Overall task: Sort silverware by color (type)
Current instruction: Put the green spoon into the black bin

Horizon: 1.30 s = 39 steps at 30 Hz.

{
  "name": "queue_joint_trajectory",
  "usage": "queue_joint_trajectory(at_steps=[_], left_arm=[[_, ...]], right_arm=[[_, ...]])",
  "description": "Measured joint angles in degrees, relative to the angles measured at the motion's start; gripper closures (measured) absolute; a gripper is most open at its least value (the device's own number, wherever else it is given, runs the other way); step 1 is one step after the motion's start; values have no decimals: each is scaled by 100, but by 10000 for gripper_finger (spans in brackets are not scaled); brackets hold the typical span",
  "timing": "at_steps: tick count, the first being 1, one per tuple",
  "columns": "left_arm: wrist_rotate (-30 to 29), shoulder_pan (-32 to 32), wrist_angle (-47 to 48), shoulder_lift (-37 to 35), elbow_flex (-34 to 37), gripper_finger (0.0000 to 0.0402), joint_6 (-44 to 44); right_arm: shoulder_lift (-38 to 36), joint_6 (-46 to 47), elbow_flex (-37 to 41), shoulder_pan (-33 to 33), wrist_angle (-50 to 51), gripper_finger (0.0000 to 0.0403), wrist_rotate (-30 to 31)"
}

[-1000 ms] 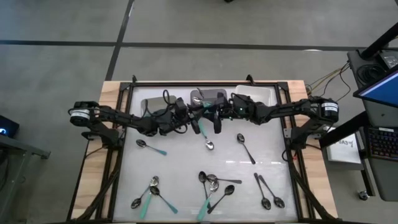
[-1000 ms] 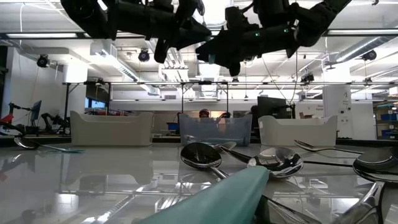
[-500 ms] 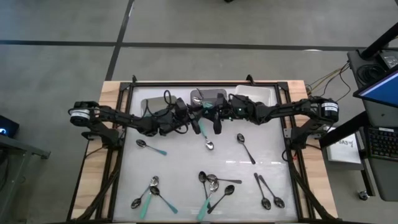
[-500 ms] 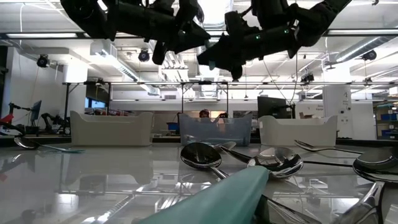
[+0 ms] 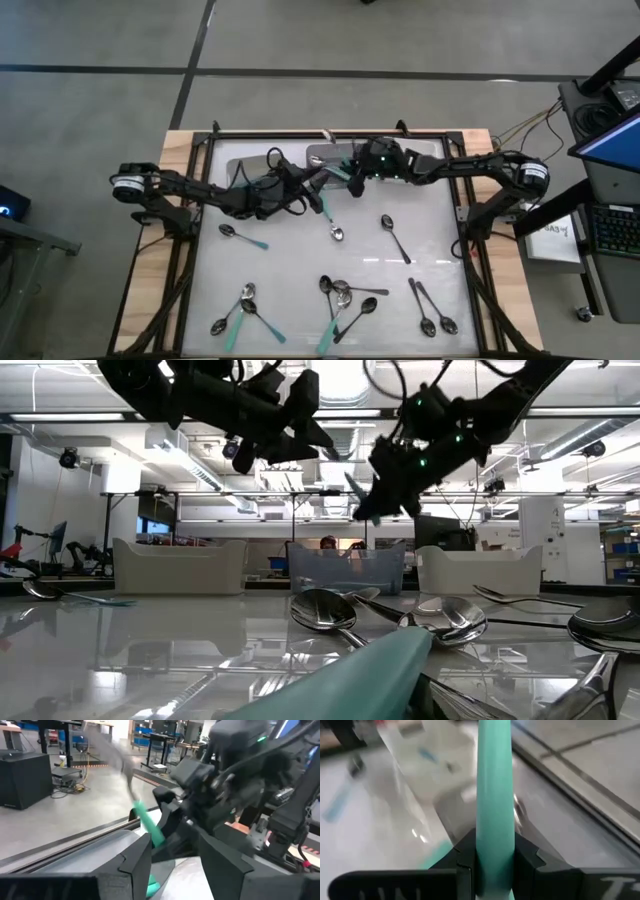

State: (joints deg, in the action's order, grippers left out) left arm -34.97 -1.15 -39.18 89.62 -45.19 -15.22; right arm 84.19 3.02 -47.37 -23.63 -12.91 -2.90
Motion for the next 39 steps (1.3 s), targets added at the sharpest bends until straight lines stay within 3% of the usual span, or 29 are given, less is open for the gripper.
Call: queue_joint_trajectory(at_steps=[12, 19, 23, 26, 30, 33, 39], left_arm=[[298, 24, 3, -72, 0, 273, -29], [302, 34, 129, -79, 0, 274, -29], [326, 37, 294, -113, 0, 274, -31], [829, 35, 781, -211, 0, 274, -33], [2087, 37, 1905, -264, 0, 274, -5], [2632, 39, 2679, -235, 2, 274, 515], [2652, 13, 3205, -195, 2, 274, 2479]], right_arm=[[163, -557, 2, -116, 520, 339, -2], [152, -427, 2, -116, 555, 221, 7], [90, -92, 2, -116, 596, 189, 10], [-71, 49, 2, -104, 780, 187, -8], [-363, 66, 2, 66, 1274, 197, -17], [-564, 10, 2, 280, 1580, 207, -5], [-898, -1, 2, 671, 1955, 223, -6]])
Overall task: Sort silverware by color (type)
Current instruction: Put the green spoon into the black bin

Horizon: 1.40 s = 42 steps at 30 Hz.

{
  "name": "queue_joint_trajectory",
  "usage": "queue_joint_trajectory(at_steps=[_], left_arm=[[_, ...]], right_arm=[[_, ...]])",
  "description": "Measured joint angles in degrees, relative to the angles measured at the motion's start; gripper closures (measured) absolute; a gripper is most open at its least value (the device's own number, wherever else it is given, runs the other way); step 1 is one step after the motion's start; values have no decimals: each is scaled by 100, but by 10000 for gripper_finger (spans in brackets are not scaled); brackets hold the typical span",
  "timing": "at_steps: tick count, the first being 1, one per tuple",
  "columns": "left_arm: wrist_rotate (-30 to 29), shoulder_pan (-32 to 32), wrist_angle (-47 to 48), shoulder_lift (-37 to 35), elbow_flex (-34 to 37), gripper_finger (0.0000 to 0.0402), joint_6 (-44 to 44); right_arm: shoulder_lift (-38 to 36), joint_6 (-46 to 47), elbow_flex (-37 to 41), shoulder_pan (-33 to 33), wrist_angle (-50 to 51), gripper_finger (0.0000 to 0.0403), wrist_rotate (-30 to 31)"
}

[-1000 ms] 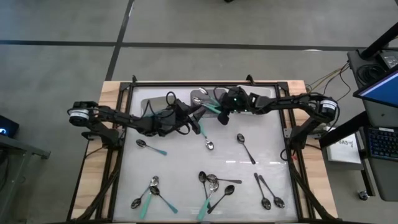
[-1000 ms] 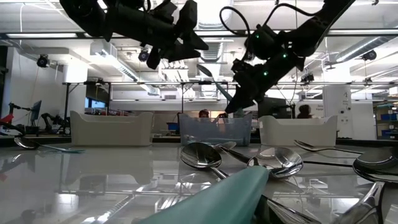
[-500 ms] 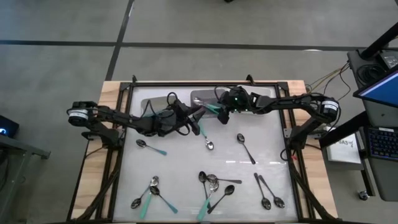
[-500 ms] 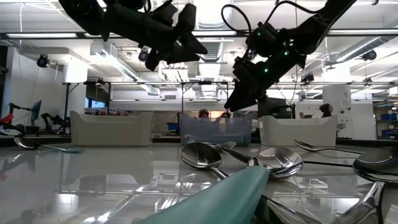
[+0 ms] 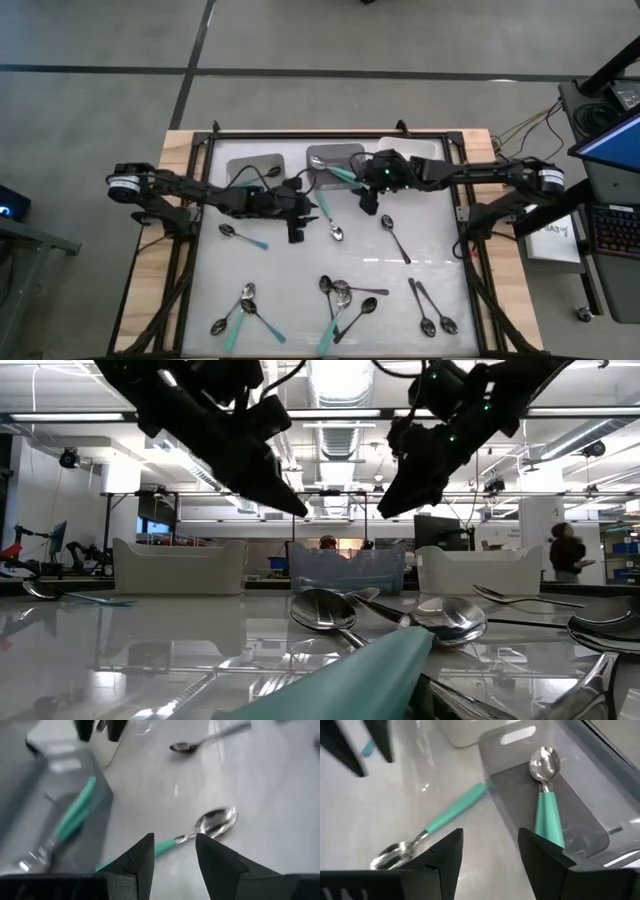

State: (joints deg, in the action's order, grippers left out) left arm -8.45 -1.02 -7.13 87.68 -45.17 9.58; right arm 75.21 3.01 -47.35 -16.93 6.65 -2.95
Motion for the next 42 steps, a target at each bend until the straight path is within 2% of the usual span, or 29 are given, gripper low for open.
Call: queue_joint_trajectory(at_steps=[4, 11, 14, 18, 20, 25, 29, 32, 42], left_arm=[[58, -16, 16, 89, -12, 274, 1116], [364, -165, 163, 848, -710, 274, 1352], [365, -223, 883, 1324, -1329, 274, 1470], [336, -254, 2702, 1940, -2151, 280, 1874], [216, -258, 3134, 2188, -2450, 286, 2024], [194, -265, 3159, 2522, -3017, 299, 2304], [267, -291, 3215, 2629, -3199, 311, 2493], [499, -323, 3359, 2644, -3172, 316, 2545], [492, -356, 3175, 2662, -3157, 318, 2937]], right_arm=[[-143, 13, 0, 144, 256, 230, 6], [-171, 79, 0, 181, 601, 234, 22], [-171, 152, 0, 181, 776, 235, 42], [-171, 149, 0, 182, 1063, 237, 264], [-169, 91, 0, 181, 1150, 237, 429], [-169, 82, 0, 181, 1181, 239, 476], [-169, 84, 0, 181, 1252, 239, 464], [-169, 82, 0, 180, 1298, 239, 466], [-163, 84, 0, 179, 1288, 245, 463]])
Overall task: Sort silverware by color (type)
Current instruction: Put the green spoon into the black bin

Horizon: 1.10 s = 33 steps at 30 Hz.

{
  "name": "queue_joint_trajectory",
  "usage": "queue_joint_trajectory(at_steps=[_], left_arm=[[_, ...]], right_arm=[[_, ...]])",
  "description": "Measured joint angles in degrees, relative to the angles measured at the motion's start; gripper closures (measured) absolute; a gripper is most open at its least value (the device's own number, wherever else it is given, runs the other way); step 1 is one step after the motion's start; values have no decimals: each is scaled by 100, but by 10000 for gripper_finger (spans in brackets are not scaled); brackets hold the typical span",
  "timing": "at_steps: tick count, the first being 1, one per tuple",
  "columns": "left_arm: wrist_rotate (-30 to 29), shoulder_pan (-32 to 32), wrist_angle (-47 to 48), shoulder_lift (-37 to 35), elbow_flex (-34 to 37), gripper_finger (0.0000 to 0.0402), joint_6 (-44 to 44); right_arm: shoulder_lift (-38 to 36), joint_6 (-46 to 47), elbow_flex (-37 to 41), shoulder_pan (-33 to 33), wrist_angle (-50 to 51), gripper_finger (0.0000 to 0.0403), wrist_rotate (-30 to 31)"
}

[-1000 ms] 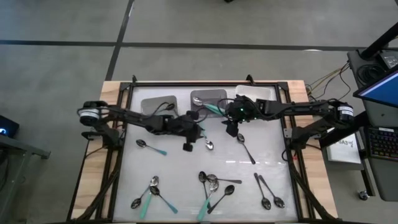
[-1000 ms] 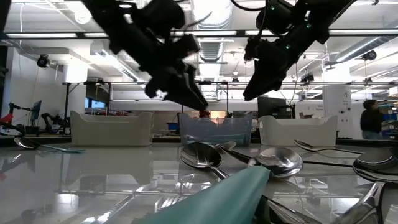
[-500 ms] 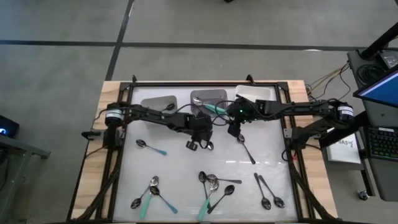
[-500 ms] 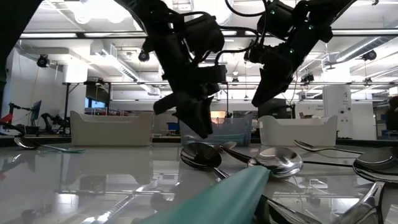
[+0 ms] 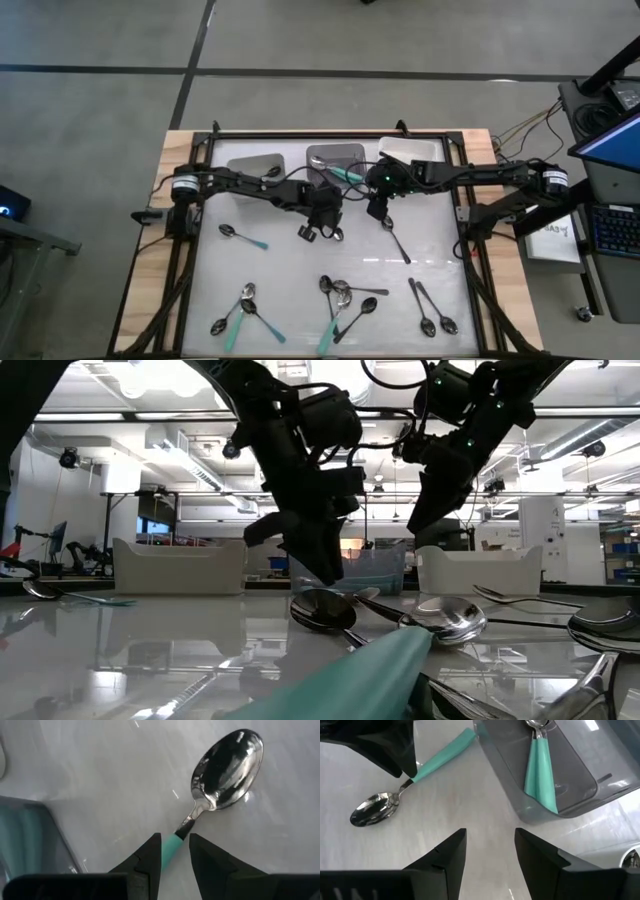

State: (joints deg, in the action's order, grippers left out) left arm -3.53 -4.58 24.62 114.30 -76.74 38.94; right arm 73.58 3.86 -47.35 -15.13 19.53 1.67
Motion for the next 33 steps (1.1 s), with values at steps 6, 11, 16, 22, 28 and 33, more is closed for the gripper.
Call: queue_joint_trajectory(at_steps=[6, 11, 16, 22, 28, 33], left_arm=[[108, -91, -104, 285, -22, 318, 225], [111, -118, 290, 751, -511, 318, 239], [133, -123, 1528, 1196, -1295, 324, 124], [345, -136, 1870, 1219, -1514, 377, -748], [532, -142, 1857, 1068, -1522, 385, -1552], [603, -131, 1821, 915, -1499, 385, -1822]], right_arm=[[0, 5, 0, -2, 16, 245, 13], [-2, 48, 0, -9, 48, 249, 35], [-1, 12, 0, -7, 140, 249, 10], [-5, 1, 0, 0, 132, 251, -8], [-98, 131, 0, 0, 324, 259, -9], [-441, 151, 0, -24, 702, 264, -16]])
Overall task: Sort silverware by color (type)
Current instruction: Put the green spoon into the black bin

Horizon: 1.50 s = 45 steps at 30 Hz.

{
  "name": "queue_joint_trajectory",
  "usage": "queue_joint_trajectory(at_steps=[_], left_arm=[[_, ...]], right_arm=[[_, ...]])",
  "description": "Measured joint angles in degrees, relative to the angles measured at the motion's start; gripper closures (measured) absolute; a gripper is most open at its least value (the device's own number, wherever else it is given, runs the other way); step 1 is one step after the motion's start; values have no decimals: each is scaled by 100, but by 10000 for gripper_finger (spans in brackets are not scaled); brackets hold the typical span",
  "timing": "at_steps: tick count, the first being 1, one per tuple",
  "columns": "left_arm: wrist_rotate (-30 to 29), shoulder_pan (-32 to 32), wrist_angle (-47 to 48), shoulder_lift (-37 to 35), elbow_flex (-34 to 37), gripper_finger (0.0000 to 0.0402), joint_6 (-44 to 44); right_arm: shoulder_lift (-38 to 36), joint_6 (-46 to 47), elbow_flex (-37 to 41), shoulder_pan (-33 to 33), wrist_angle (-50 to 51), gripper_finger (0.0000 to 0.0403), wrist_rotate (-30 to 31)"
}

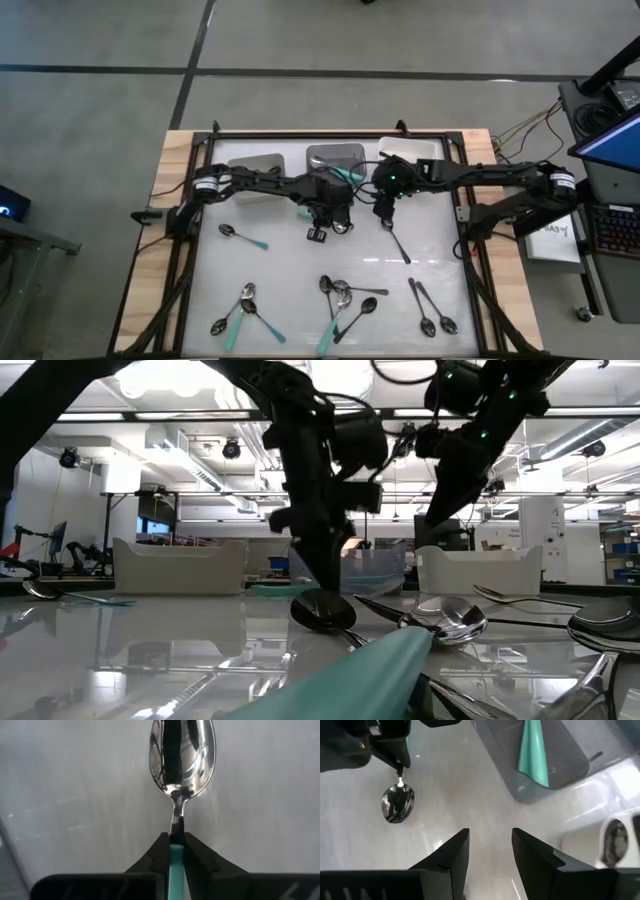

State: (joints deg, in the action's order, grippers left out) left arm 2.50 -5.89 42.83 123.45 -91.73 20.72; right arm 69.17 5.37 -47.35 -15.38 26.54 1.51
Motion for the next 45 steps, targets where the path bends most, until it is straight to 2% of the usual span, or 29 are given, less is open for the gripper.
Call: queue_joint_trajectory(at_steps=[5, 11, 15, 19, 23, 26, 29, 37, 41, 45], left_arm=[[-112, -11, -180, -287, 5, 385, -51], [-823, -162, -384, -690, 5, 385, 108], [-1314, -455, -851, -859, 5, 383, 253], [-1354, -872, -1529, -915, -2, 383, 233], [-1342, -1271, -1617, -914, 1, 382, -19], [-925, -1471, -1639, -919, -1, 382, -245], [-673, -1491, -1779, -961, -2, 382, -150], [-649, -1532, -2452, -968, -8, 382, 379], [-651, -1632, -2295, -758, 8, 382, 331], [-970, -1668, -2148, -553, 19, 371, 151]], right_arm=[[-548, 61, 0, -26, 210, 265, 18], [-1123, 216, 167, -42, 251, 266, 332], [-1313, 395, 311, -44, 334, 266, 368], [-1318, 512, 413, -49, 336, 268, 412], [-1267, 527, 517, -50, 330, 270, 414], [-1242, 527, 589, -50, 319, 271, 414], [-1239, 525, 660, -50, 323, 271, 421], [-1237, 520, 713, -50, 317, 271, 458], [-1237, 518, 713, -50, 319, 271, 459], [-1237, 518, 713, -50, 331, 271, 458]])
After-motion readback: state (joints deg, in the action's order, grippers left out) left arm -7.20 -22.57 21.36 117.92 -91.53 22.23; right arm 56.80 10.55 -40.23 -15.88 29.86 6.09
